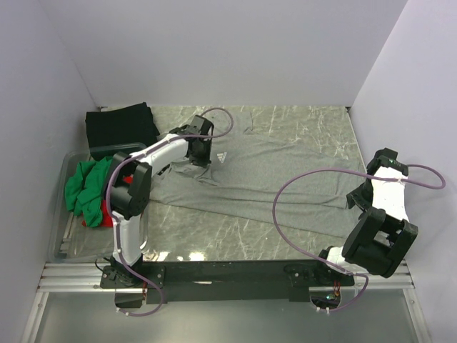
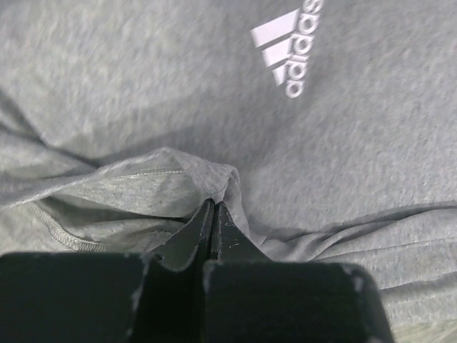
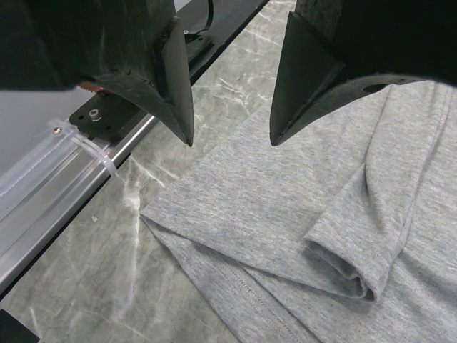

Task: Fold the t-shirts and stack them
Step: Fold the tshirt

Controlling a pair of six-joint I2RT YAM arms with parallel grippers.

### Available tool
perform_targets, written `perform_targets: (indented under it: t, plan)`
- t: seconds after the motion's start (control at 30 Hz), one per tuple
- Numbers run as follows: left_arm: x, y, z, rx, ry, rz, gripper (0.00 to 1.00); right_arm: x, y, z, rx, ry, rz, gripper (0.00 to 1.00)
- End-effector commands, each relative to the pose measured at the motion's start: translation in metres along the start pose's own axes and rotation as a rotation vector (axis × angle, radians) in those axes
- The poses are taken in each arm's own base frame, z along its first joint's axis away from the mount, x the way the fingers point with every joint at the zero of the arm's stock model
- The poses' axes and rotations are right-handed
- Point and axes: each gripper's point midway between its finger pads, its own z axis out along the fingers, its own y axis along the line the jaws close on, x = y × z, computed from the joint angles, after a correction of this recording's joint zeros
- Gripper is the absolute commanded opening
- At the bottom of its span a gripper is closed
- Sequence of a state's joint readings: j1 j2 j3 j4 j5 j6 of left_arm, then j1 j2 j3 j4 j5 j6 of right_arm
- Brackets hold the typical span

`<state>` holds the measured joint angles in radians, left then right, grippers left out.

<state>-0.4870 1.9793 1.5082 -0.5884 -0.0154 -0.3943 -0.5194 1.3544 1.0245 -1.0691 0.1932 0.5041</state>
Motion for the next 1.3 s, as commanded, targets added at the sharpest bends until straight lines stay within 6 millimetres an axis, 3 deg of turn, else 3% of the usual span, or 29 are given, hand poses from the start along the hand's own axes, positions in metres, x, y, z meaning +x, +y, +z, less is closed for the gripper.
perform_targets:
  t: [0.0, 0.87, 1.27]
  plan:
    - [-0.009, -0.015, 0.003, 0.039, -0.007, 0.060, 0.00, -0.002, 0.002, 0.001, -0.004, -0.017, -0.007, 0.54]
    - [-0.001, -0.044, 0.021, 0.047, 0.055, 0.256, 0.00, -0.003, 0.003, 0.005, 0.005, -0.003, -0.023, 0.53]
    - [-0.011, -0.050, 0.025, -0.003, 0.027, 0.267, 0.00, -0.004, 0.002, 0.002, 0.000, -0.021, -0.032, 0.52]
